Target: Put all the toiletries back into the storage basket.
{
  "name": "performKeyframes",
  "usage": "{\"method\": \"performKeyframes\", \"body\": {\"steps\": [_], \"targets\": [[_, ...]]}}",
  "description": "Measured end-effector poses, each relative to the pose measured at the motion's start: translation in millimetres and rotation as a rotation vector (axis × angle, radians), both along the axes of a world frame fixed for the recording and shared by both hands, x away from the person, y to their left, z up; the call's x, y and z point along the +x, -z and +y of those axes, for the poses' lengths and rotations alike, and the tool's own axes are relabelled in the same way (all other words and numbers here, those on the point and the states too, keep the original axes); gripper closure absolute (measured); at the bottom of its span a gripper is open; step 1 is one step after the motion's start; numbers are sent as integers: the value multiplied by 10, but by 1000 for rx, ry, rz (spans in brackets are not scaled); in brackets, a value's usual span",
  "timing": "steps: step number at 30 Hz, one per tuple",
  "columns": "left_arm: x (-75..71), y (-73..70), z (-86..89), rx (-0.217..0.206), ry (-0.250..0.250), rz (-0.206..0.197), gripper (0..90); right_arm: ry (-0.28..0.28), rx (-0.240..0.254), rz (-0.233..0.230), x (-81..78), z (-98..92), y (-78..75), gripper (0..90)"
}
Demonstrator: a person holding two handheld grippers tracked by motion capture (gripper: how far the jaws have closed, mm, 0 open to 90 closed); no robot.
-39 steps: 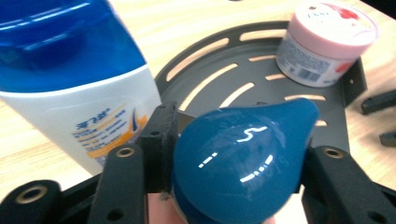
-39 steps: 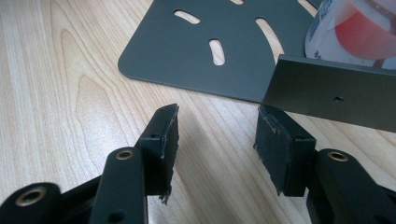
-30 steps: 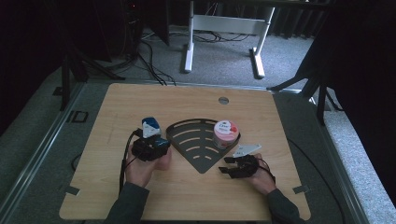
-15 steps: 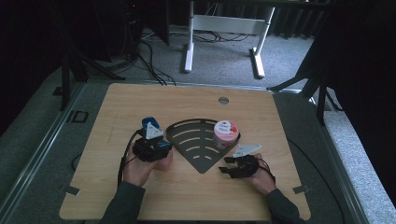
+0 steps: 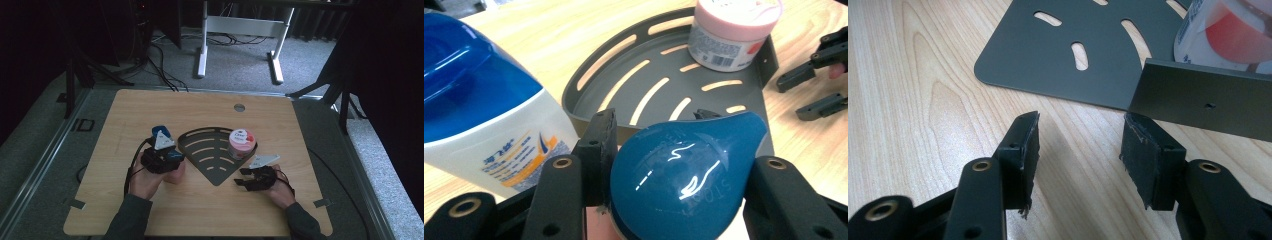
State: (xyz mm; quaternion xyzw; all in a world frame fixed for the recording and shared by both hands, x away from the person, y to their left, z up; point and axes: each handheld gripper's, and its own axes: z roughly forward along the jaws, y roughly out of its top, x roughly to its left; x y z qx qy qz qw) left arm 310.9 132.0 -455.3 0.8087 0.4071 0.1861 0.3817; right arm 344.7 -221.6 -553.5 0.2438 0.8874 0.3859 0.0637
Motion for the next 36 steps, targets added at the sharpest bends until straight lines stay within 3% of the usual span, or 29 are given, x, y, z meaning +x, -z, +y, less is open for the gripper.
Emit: {"method": "performKeyframes", "body": {"steps": [26, 36], "targets": [[30, -94, -265, -14, 119, 10, 532, 2, -4, -15, -30, -6, 6, 491], [48, -116, -360, -38, 151, 13, 532, 11, -2, -21, -44, -16, 13, 489]]}}
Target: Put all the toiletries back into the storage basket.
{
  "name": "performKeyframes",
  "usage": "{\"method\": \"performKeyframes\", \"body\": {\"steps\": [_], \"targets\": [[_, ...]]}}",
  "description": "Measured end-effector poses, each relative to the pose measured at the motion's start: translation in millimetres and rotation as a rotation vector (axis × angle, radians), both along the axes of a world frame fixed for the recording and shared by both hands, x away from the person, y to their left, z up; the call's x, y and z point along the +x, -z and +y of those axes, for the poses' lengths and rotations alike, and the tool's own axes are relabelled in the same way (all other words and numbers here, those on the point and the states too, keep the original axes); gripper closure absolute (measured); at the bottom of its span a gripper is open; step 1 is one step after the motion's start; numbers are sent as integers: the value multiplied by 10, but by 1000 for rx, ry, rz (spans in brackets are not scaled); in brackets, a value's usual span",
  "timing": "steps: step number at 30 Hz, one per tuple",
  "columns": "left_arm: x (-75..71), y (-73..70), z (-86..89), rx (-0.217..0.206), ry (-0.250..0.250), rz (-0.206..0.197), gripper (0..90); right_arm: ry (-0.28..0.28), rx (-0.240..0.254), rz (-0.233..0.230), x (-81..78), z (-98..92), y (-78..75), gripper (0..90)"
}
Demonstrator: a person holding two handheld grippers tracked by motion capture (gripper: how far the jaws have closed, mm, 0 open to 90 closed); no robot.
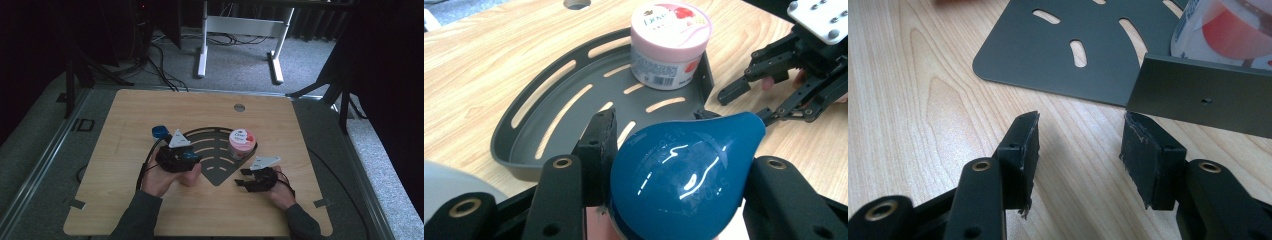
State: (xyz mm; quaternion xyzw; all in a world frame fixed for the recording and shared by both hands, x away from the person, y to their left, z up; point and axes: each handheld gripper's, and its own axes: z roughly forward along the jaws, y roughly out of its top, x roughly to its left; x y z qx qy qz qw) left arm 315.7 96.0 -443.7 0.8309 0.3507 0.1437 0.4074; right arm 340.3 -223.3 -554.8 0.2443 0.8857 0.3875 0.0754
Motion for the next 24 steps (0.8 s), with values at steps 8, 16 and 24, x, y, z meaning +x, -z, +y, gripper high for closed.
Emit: {"method": "performKeyframes", "body": {"steps": [8, 16, 24], "targets": [[13, -21, -84, 4, 28, 3, 532, -1, 1, -1, -4, -4, 2, 488], [41, -37, -166, 6, 48, 2, 532, -1, 4, -3, -6, -10, 6, 487], [82, -40, -240, 13, 67, 9, 532, -1, 7, -2, -9, -14, 8, 486]]}}
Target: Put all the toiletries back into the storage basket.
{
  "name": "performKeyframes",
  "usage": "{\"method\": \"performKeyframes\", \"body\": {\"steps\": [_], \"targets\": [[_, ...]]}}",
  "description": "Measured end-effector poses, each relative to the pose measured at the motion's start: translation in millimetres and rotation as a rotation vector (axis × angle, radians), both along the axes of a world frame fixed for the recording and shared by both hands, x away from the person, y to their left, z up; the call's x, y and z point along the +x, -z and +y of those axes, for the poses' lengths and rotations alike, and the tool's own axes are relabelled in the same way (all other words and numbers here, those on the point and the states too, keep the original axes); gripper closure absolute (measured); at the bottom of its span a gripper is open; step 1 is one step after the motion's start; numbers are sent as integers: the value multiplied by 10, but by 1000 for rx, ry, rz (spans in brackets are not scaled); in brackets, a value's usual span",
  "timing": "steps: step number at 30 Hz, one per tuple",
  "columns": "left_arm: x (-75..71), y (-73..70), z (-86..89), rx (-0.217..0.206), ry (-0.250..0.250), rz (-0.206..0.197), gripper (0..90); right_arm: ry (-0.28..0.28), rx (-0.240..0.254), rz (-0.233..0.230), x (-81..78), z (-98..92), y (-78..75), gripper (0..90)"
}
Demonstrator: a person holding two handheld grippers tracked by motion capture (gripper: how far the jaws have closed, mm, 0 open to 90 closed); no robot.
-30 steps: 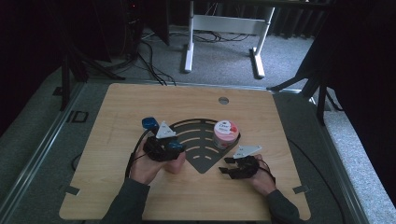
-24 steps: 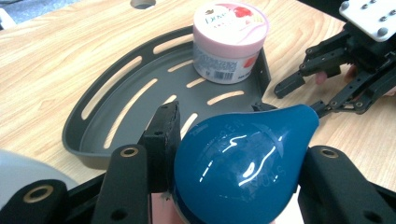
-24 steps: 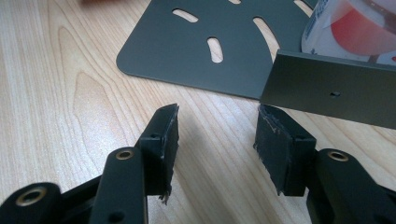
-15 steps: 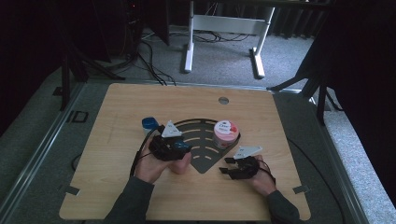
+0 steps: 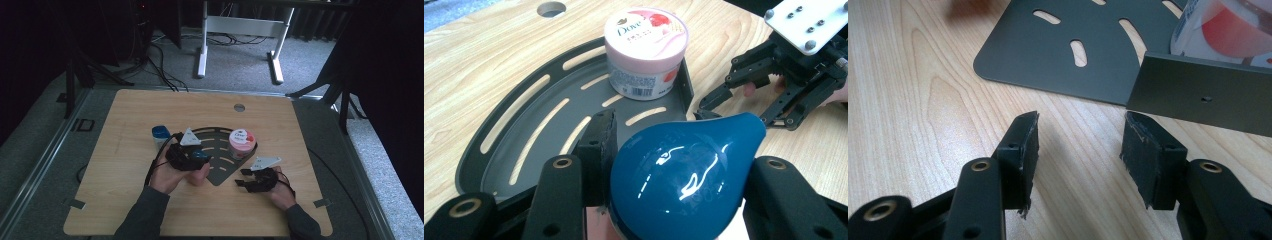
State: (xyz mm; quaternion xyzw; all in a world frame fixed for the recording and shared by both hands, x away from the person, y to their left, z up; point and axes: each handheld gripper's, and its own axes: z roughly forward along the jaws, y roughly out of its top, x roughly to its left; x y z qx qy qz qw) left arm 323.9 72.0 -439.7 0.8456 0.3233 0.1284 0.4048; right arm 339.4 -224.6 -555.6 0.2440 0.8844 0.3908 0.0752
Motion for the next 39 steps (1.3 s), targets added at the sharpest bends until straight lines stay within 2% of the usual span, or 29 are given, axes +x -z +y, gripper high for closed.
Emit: {"method": "performKeyframes", "body": {"steps": [13, 22, 39], "targets": [[91, -32, -126, 21, 41, 20, 533, -3, 1, -1, 0, -4, 1, 484], [138, -66, -282, 43, 81, 17, 532, -6, 2, -1, 1, -7, 2, 483], [273, -88, -437, 73, 101, 28, 533, -10, 0, -2, 2, -14, 1, 484]]}}
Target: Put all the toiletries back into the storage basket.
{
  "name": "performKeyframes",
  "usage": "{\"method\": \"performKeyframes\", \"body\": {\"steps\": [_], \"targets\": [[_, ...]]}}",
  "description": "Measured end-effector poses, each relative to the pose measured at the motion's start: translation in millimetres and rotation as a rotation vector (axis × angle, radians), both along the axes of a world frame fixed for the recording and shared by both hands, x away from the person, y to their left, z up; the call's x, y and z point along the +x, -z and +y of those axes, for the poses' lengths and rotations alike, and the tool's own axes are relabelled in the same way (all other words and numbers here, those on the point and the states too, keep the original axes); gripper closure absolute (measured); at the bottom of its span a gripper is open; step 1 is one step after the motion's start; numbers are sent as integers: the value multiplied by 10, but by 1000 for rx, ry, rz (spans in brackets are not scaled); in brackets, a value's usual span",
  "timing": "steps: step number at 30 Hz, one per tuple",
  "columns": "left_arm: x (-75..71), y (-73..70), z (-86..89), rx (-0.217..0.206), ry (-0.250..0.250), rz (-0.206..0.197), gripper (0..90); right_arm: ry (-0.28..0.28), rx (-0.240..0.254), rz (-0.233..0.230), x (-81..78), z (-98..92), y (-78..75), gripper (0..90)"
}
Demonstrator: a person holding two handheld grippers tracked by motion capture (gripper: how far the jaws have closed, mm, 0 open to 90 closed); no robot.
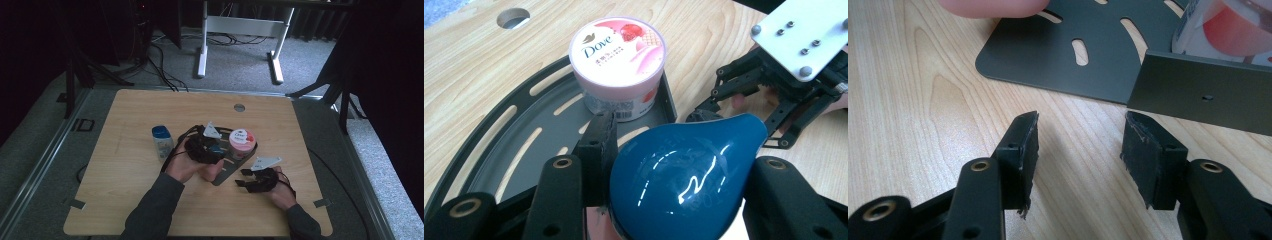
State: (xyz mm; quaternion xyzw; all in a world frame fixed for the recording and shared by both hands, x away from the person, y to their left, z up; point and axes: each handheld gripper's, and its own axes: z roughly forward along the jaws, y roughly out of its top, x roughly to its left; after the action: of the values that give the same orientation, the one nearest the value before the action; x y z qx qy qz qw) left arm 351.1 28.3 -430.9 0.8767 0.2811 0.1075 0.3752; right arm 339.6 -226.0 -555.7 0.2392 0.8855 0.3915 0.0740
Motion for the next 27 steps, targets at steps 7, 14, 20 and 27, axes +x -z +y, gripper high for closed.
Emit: {"method": "performKeyframes", "body": {"steps": [7, 14, 20, 27], "targets": [[72, -2, -29, 8, -5, 0, 533, 0, 2, 1, 0, -4, 0, 484], [141, 17, -36, 12, -12, 9, 533, 0, 3, 2, 1, -6, 1, 484], [186, 45, -49, 14, -22, 14, 534, 0, 3, 2, 1, -6, 1, 484], [261, 48, -87, 22, -29, 14, 533, -2, 3, 3, 1, -7, 1, 484]]}}
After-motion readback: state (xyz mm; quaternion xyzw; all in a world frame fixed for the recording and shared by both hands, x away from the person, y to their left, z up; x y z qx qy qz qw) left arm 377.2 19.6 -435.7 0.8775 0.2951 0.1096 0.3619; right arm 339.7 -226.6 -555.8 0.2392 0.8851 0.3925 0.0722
